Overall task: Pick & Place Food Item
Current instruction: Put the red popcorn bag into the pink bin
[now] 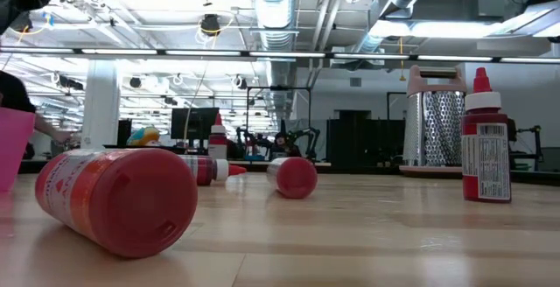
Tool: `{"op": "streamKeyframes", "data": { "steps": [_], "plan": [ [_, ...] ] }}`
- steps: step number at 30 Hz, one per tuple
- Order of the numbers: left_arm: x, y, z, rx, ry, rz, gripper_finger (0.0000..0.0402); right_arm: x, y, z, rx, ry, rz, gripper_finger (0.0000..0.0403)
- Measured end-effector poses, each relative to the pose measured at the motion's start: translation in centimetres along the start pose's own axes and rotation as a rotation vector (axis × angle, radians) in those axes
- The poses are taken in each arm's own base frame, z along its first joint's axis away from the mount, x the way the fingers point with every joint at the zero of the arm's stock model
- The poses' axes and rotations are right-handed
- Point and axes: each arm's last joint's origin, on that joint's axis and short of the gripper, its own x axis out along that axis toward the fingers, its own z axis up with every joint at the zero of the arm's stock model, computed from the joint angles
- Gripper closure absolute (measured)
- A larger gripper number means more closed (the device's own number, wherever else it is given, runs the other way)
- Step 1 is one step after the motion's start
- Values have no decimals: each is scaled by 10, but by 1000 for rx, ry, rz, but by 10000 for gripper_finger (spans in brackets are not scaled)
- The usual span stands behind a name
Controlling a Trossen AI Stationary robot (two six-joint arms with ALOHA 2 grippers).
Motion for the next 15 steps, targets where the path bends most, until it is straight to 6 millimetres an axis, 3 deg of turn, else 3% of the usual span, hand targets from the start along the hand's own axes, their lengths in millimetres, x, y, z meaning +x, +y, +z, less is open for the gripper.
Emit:
{"op": "streamKeyframes", "data": {
  "steps": [5, 15],
  "plan": [
    [8, -5, -8, -185, -60, 4, 401, 0, 2, 0, 15, 1, 14, 230],
    [36, 14, -38, -469, -207, -72, 401, 0, 6, 0, 23, 3, 40, 230]
  ]
}}
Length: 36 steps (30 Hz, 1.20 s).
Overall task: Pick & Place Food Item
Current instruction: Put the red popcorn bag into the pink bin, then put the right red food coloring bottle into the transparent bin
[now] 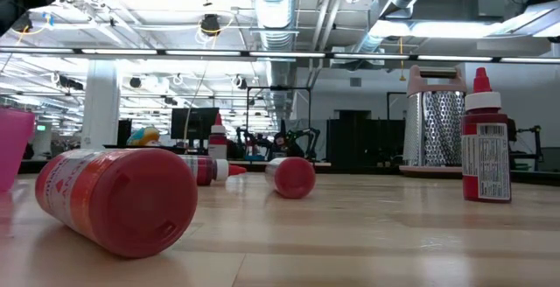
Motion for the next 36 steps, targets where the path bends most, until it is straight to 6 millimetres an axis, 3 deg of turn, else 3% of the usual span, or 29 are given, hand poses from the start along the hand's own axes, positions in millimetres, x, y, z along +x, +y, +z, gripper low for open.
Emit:
{"op": "streamKeyframes", "data": {
  "steps": [9, 18, 25, 30, 36],
  "plan": [
    [2, 20, -5, -17, -63, 60, 390, 0, 1, -1, 8, 18, 5, 230],
    [-14, 30, 4, 28, -73, 131, 282, 0, 2, -1, 17, 30, 10, 230],
    [-40, 40, 18, 68, -99, 154, 205, 0, 2, -1, 21, 30, 13, 230],
    [-57, 44, 32, 152, -208, 126, 179, 0, 2, -1, 22, 29, 11, 230],
    [-66, 46, 46, 206, -297, 121, 178, 1, 2, 0, 22, 29, 11, 230]
  ]
}}
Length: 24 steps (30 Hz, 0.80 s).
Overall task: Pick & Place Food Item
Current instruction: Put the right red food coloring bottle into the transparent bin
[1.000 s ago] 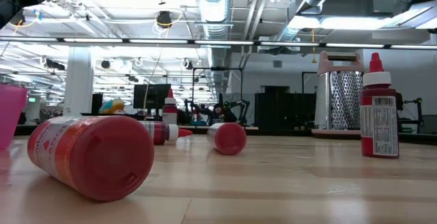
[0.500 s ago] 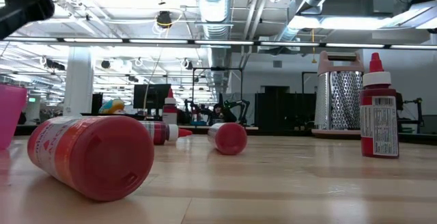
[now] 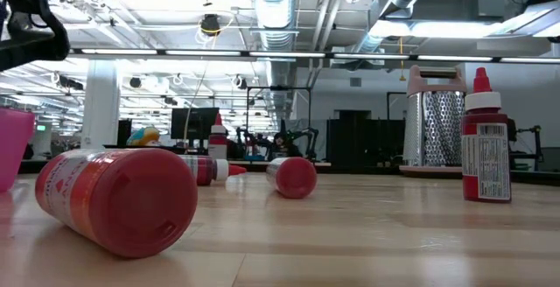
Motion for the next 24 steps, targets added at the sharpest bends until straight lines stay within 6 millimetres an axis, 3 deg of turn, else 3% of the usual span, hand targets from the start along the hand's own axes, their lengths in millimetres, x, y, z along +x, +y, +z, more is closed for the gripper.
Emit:
{"op": "streamKeyframes", "data": {
  "steps": [8, 13, 17, 24],
  "plan": [
    [9, -4, 22, 140, -224, 59, 187, 0, -2, 0, -27, -1, -13, 230],
    [27, -6, 39, 215, -312, 131, 179, 0, -7, 0, -73, -1, -43, 230],
    [58, 1, 50, 261, -228, 181, 169, -1, -12, 0, -118, 48, -83, 230],
    [123, 27, 71, 296, 80, 249, 163, 1, -17, 0, -148, 97, -125, 230]
  ]
}}
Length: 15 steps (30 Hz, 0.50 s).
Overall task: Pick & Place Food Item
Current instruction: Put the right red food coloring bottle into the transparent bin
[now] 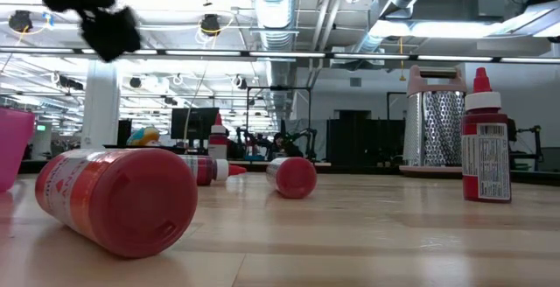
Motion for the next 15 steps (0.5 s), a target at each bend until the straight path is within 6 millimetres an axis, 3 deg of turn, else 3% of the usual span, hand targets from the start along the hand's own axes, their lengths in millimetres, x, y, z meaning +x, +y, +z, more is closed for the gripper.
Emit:
{"op": "streamKeyframes", "data": {
  "steps": [6, 9, 12, 15],
  "plan": [
    [40, 6, 42, 105, 72, -1, 168, 0, -2, 0, -14, -4, -14, 230],
    [50, 12, 61, 129, 76, -2, 167, 0, -3, 0, -26, -4, -23, 230],
    [43, 23, 76, 124, 47, 8, 169, 0, -4, -1, -49, 2, -30, 230],
    [19, 44, 84, 69, 38, 92, 169, 11, -10, -4, -6, 110, -98, 230]
  ]
}}
